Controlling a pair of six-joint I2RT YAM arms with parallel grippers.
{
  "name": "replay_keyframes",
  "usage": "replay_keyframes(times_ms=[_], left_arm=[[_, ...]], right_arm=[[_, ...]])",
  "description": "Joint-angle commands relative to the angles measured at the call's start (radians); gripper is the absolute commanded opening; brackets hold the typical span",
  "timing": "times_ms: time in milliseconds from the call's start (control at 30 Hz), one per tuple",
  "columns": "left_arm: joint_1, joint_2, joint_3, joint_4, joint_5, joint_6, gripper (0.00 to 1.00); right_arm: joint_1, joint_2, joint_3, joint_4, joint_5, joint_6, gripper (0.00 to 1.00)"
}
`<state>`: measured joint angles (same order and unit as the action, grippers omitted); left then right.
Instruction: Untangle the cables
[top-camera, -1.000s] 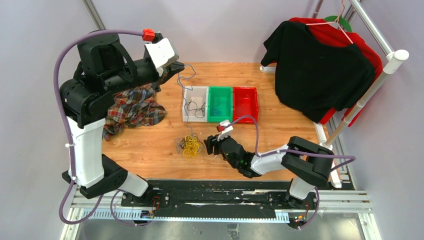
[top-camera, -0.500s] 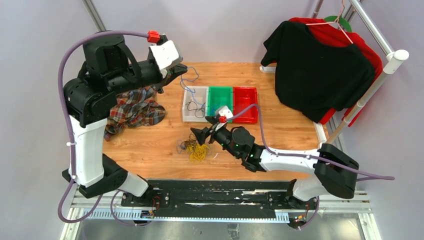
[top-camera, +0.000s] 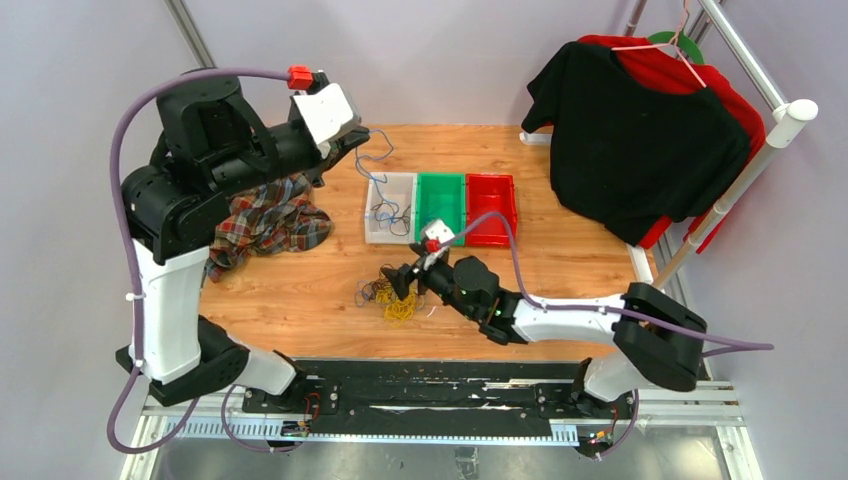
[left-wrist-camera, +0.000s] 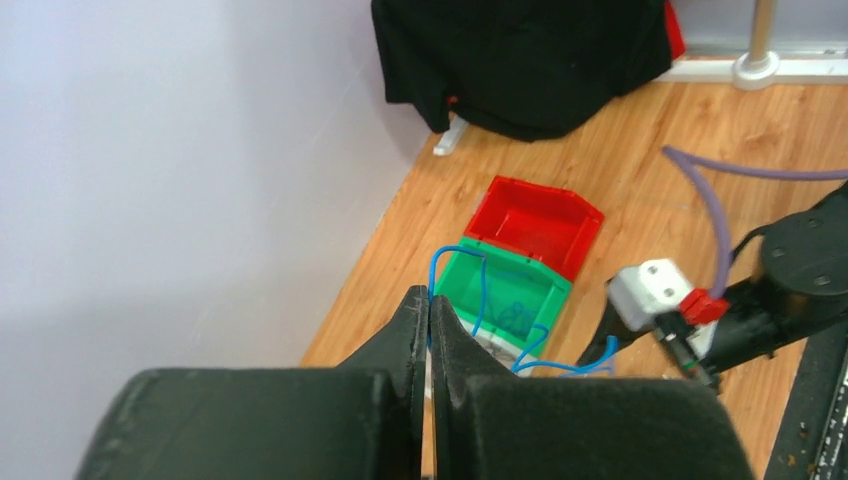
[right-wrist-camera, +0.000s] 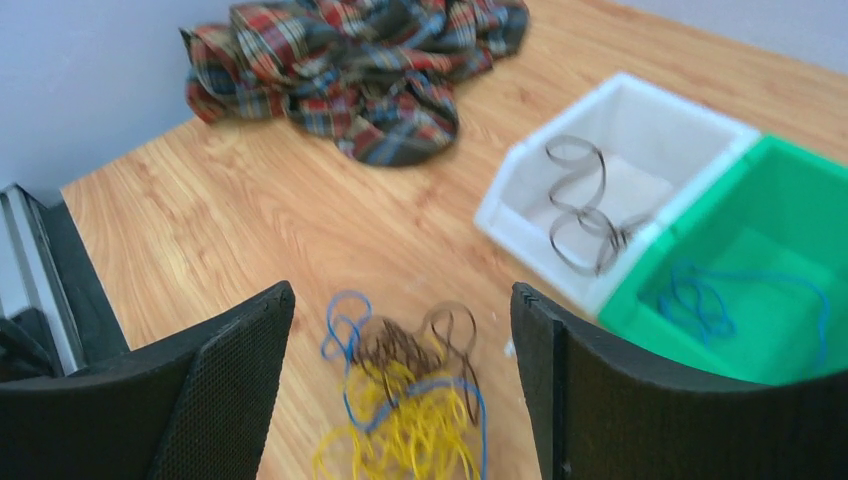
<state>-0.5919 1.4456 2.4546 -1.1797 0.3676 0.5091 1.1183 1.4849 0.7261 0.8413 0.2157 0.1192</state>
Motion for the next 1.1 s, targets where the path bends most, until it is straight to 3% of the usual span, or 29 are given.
replay_keyframes(times_ms=[0,167,300,467,1067], left_arm=[[-0.011,-0.030,-0.148,0.146,-0.153,-0.011,0.00],[-0.011,-0.074,-0.413,0.386,-0.255,-0.022,0.00],[-0.011,-0.020,-0.498,0.462,-0.273,-0.054,0.00],[-0.013,0.091,-0.513,0.484,-0.262,-0.080,0.00],[-0.014,0.447,-0.423,0.509,-0.313,-0.021,0.00]], right_arm=[[-0.022,-0.121,-0.170,0.045,0.066,0.058,0.80],[-0.064,-0.312,-0.345,0.009,0.179,0.121,0.80],[-0.096,-0.478,-0.376,-0.114,0.339,0.125,0.77],[-0.154,-0.611,-0.378,-0.246,0.496,0.121,0.75],[-0.279,-0.795,-0.420,-0.345,0.473,0.085,0.70]])
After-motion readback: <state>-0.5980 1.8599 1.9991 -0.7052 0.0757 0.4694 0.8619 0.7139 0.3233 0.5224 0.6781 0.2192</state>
